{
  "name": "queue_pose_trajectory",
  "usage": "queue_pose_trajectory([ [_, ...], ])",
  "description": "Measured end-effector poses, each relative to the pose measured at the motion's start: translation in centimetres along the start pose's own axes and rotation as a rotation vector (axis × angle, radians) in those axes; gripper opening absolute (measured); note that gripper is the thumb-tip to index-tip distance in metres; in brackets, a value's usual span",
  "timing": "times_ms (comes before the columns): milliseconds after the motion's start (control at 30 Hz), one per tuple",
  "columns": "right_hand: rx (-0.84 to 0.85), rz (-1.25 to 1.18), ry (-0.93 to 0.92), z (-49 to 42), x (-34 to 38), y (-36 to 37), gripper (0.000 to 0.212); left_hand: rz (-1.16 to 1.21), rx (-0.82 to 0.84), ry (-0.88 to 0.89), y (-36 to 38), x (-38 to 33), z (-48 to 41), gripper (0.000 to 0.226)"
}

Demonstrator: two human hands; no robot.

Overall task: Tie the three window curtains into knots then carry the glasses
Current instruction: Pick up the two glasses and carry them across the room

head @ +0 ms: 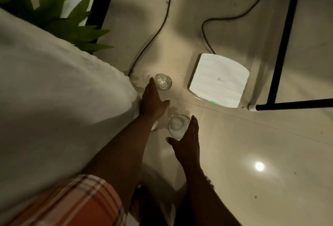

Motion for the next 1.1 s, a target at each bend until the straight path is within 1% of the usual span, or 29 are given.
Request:
queue_pose_trajectory([
  [67, -0.054, -0.040, -0.033, -0.8, -0.5, 0.6, 0.118, 0.018, -0.046, -0.010, 0.7, 0.4, -1.8, 0.113],
  [133, -0.134, -0.031, -0.097, -1.3, -0.4, 0.6, 0.114, -0.004, -0.102, 0.017, 0.9, 0.2, -3.3, 0.113],
  [167, -0.163, -0.018, -0.135, -1.4, -0.3, 0.6, 0.110, -0.010, -0.129, 0.035, 1.0, -0.1, -3.8, 0.107],
  [233, -0.194, 0.003, -0.190, -1.6, -0.3, 0.6, 0.103, -0.009, -0.194, 0.056, 0.7, -0.7, -4.4, 0.084],
  [300, -0.204, 0.002, -0.200, -1.4, 0.0, 0.0, 0.098, -0.001, -0.246, 0.044, 0.1, -1.1, -4.0, 0.067],
  [367, -0.220, -0.007, -0.207, -0.9, 1.2, -1.2, 0.097, 0.028, -0.268, 0.029, -0.9, -1.3, -2.7, 0.062],
  [467, -0.229, -0.017, -0.240, 0.9, 4.1, -3.8, 0.097, 0.046, -0.282, 0.014, -2.9, -1.9, 1.1, 0.064],
  [567, -0.186, -0.009, -0.261, 3.7, 8.7, -7.1, 0.099, 0.089, -0.296, -0.043, -6.8, -2.9, 6.4, 0.070],
  [667, -0.140, -0.023, -0.258, 7.1, 13.9, -10.8, 0.100, 0.145, -0.301, -0.110, -11.5, -4.1, 11.9, 0.071],
  [800, -0.101, -0.033, -0.298, 13.3, 21.9, -16.2, 0.090, 0.221, -0.349, -0.145, -19.2, -6.8, 20.6, 0.067],
  [900, -0.067, -0.059, -0.408, 20.0, 28.8, -20.7, 0.086, 0.296, -0.382, -0.160, -25.8, -9.1, 28.9, 0.065],
  [1000, -0.012, -0.047, -0.504, 27.2, 34.1, -24.2, 0.090, 0.336, -0.430, -0.152, -31.3, -11.1, 36.8, 0.063],
  [1100, 0.045, -0.071, -0.518, 33.9, 37.1, -27.5, 0.093, 0.361, -0.502, -0.153, -35.8, -12.4, 44.6, 0.064],
])
Point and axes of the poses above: each hand's wrist, its own z-axis away from the middle knuckle, its own y-axis out of the palm, x = y × z, the point moved 10 cm from there along -z, towards the middle knuckle, and after that the axes turned 14 degrees about -z, right-handed, at the moved point
